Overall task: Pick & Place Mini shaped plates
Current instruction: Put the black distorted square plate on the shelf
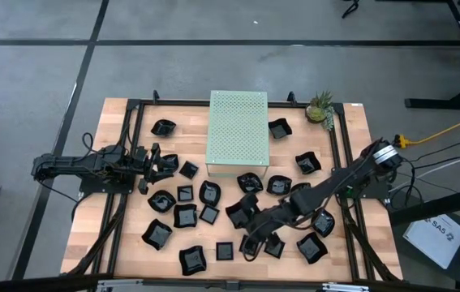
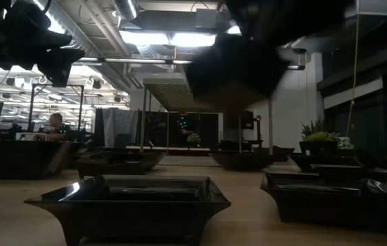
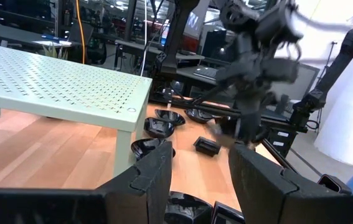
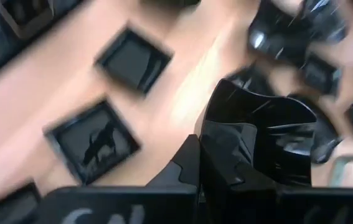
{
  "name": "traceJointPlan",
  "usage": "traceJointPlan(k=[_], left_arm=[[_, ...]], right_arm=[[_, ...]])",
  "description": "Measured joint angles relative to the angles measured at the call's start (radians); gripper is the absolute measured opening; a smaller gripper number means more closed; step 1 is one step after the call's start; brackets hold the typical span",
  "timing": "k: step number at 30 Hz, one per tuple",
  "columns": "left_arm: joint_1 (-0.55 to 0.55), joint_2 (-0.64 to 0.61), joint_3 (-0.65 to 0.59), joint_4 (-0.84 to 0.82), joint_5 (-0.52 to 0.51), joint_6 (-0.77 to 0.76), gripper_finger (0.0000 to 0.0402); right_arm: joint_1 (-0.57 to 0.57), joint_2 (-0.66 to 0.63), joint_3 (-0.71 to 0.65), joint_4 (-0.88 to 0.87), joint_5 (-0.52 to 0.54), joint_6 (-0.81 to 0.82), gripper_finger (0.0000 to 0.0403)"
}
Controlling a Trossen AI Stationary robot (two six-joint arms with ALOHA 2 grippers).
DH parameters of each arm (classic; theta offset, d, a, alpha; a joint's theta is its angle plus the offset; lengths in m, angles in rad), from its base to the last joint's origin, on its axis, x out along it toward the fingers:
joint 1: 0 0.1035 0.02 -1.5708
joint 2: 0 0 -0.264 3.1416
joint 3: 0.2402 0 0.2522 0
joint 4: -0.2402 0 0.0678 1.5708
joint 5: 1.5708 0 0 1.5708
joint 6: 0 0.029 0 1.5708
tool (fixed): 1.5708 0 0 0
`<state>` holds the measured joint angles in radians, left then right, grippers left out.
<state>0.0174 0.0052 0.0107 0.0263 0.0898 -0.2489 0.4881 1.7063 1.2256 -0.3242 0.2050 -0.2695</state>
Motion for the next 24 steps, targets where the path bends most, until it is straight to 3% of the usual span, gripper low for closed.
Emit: traceJointPlan(k=[11,24], left_arm=[[0.0,0.0,0.0,0.0,0.0,0.0,0.0152],[0.0,0.0,0.0,0.0,0.0,0.0,0.0152]], right_arm=[[-0.014,-0.001,0.302,-0.162,0.009,-0.059,0.0005],[-0.141,-0.001,0.43,-0.227,0.111,-0.094,0.0006]])
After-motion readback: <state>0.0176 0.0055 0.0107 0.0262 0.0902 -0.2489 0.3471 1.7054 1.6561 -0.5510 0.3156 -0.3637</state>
